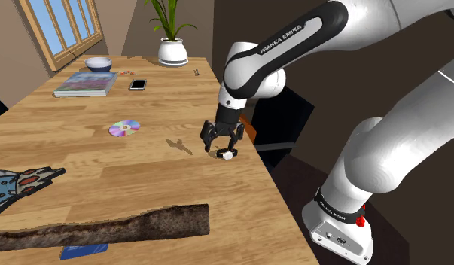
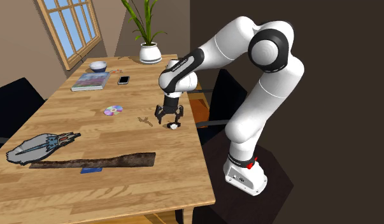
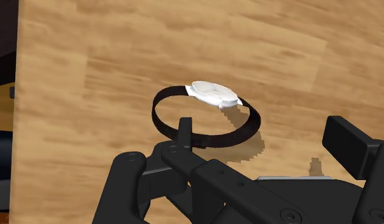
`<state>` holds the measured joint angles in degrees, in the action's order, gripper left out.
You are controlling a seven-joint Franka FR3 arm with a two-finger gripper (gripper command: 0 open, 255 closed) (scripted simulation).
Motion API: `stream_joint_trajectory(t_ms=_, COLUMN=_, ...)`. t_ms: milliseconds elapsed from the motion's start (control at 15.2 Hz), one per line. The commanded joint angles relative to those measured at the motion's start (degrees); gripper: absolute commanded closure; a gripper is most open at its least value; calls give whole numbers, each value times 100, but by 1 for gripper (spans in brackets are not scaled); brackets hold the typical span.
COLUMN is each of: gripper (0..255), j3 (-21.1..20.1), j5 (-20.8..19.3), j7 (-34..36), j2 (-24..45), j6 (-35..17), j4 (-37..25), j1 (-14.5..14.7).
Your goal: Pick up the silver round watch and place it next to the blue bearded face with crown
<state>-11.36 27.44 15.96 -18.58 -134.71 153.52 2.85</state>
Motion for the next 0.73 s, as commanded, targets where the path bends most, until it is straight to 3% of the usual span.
stream_joint_trajectory(t_ms=0, gripper=0, j3=-7, j5=13, j7=-6, j2=25, j6=-38, j4=8, j1=7)
stream_joint_trajectory(t_ms=330, gripper=0, j3=-6, j5=13, j7=-5, j2=24, j6=-36, j4=8, j1=7)
stream_joint_trajectory(t_ms=396, gripper=255, j3=-6, j5=13, j7=-5, j2=24, j6=-36, j4=8, j1=7)
stream_joint_trajectory(t_ms=660, gripper=255, j3=-6, j5=13, j7=-6, j2=24, j6=-37, j4=9, j1=7)
